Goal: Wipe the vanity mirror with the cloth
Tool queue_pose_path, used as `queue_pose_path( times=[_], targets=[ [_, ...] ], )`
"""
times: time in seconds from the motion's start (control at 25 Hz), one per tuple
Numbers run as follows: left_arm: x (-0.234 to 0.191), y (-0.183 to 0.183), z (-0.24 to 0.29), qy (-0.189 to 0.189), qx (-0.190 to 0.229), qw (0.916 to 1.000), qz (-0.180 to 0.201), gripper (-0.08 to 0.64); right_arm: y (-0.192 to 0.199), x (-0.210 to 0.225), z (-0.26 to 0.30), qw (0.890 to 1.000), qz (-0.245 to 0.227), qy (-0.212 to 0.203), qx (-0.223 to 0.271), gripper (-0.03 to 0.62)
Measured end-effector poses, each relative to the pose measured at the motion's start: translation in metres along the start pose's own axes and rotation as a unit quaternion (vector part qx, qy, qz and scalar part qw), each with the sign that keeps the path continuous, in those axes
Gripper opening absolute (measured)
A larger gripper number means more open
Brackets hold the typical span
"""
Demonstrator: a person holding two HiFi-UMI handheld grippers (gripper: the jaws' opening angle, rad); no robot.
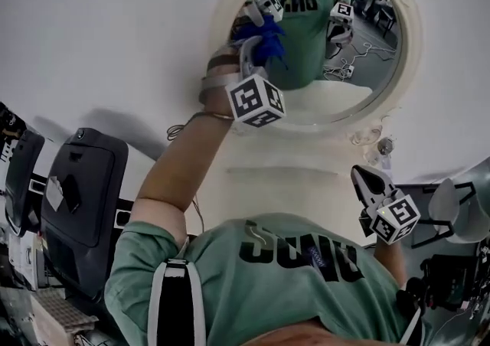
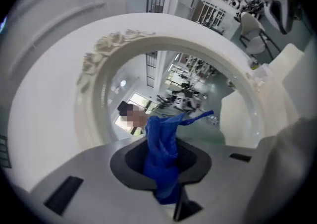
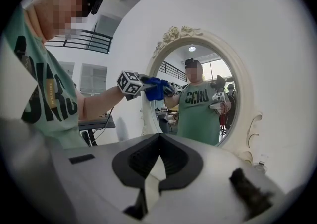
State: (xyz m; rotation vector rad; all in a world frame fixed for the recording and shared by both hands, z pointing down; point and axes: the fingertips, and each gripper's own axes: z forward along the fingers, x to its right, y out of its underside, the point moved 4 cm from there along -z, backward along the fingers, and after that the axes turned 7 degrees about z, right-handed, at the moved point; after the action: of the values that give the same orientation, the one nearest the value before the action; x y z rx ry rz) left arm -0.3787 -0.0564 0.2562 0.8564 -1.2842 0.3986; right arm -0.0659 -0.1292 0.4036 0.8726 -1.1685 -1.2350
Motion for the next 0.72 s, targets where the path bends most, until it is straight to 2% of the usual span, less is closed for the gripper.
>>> queue_pose_path(
  times=[0.08,0.16,0.36,0.6,0.72],
  targets=[
    [-0.032,0.003,0.000,-0.048,-0.015,0.9987,0.006,0.077,-0.003,0.000,-0.001,1.000,-0.004,-0.002,0.003,0.005],
    [-0.045,0.004,0.003,-0.072,-0.030,0.9967,0.020,0.077,-0.004,0.001,-0.002,1.000,-0.006,-0.001,0.006,0.005],
    [-0.041,0.005,0.014,-0.103,-0.058,0.9910,0.063,0.078,-0.001,0.003,-0.004,1.000,-0.002,0.003,0.006,0.005],
    [-0.048,0.011,0.003,-0.152,-0.070,0.9823,0.084,0.078,-0.002,0.005,-0.002,1.000,-0.005,0.002,0.001,0.005],
    [-0.047,0.014,0.004,-0.164,-0.068,0.9799,0.092,0.078,-0.003,0.007,0.001,1.000,-0.006,0.002,-0.001,0.005]
  ],
)
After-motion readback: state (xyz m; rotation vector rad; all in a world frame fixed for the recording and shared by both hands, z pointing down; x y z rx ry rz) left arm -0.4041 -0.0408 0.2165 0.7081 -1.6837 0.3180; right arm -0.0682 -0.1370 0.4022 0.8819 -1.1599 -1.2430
